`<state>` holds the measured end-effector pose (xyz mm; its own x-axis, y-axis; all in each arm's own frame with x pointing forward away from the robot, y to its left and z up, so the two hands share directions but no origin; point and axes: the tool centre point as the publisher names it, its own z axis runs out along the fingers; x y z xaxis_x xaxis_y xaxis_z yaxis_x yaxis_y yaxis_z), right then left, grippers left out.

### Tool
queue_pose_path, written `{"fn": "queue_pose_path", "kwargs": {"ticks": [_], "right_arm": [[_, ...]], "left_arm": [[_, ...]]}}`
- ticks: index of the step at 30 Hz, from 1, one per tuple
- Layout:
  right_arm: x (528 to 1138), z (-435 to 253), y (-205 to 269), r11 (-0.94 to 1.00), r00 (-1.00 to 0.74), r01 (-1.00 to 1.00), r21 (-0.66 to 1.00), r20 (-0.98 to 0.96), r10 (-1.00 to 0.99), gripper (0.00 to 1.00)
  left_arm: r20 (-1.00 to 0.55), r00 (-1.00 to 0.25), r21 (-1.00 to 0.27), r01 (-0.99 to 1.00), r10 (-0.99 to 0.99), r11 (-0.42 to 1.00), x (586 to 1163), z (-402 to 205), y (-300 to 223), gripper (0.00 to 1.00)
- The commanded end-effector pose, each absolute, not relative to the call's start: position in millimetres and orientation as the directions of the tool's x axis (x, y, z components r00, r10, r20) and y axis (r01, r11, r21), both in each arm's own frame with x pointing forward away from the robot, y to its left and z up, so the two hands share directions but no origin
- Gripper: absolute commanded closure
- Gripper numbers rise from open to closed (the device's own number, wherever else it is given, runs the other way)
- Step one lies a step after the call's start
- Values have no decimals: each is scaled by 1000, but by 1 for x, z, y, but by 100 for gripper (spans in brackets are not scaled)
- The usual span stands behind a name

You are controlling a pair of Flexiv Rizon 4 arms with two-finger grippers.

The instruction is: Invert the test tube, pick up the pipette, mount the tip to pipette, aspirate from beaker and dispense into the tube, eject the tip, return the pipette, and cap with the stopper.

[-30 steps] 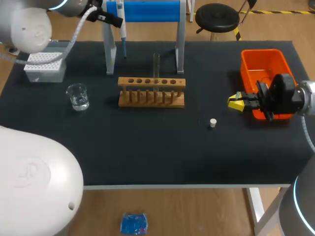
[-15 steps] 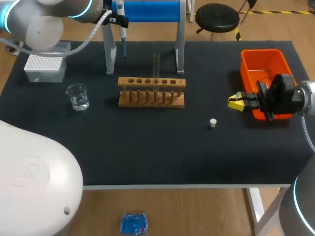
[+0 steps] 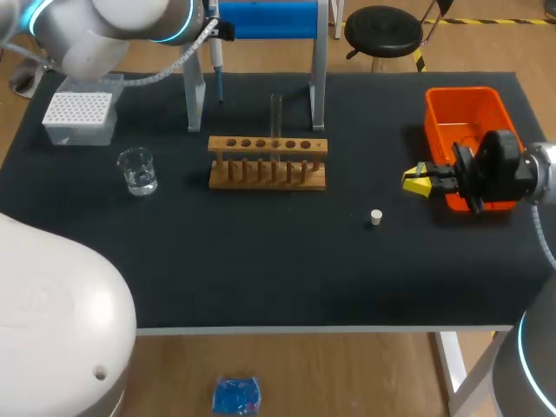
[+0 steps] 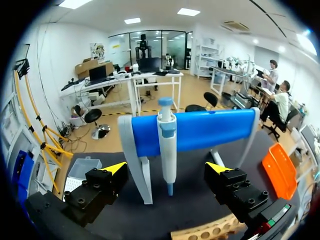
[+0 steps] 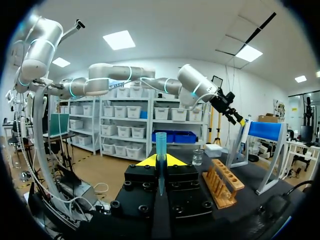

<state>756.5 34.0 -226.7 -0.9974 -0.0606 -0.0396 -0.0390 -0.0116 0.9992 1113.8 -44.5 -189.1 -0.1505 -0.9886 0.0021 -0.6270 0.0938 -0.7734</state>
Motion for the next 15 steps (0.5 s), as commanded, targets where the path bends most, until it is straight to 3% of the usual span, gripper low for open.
{"fn": "queue_pose_path", "kwargs": {"ticks": [1, 15], "right_arm": [[756, -227, 35, -10, -997, -40, 999, -41, -58, 100], [756, -227, 35, -10, -997, -40, 999, -41, -58, 100]], "left_arm": [[-5, -131, -782, -617, -991, 86, 1121, -189, -50, 0], [4, -122, -804, -591, -993, 70, 1140, -193, -66, 0]]}}
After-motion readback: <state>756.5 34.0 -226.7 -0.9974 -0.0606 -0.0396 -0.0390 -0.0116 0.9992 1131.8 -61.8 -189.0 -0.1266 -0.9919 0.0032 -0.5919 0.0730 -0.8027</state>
